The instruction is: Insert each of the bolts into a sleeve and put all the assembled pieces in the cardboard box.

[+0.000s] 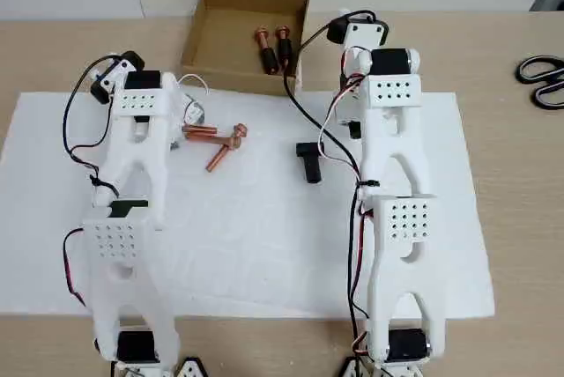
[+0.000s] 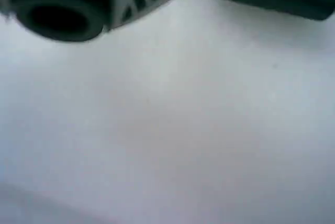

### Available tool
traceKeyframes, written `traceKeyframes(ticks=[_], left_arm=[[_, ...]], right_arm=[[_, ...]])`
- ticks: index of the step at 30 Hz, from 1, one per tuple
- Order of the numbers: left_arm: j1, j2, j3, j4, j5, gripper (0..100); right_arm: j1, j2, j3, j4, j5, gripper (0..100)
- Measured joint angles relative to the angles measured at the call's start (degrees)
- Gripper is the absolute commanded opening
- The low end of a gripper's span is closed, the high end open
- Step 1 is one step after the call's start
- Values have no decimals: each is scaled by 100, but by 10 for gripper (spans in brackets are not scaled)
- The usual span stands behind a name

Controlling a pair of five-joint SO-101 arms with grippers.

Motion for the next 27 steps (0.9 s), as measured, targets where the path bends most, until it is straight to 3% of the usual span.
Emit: traceKeyframes(ticks=[8, 11, 20, 27], left_arm=[[0, 0, -9, -149, 0, 63], [18, 0, -9, -158, -114, 7], [26, 18, -114, -255, -475, 6], [185, 26, -1160, 360, -1424, 6]], right_arm=[[0, 0, 0, 0, 0, 4], [0, 0, 0, 0, 0, 4], [0, 0, 0, 0, 0, 4], [0, 0, 0, 0, 0, 4]])
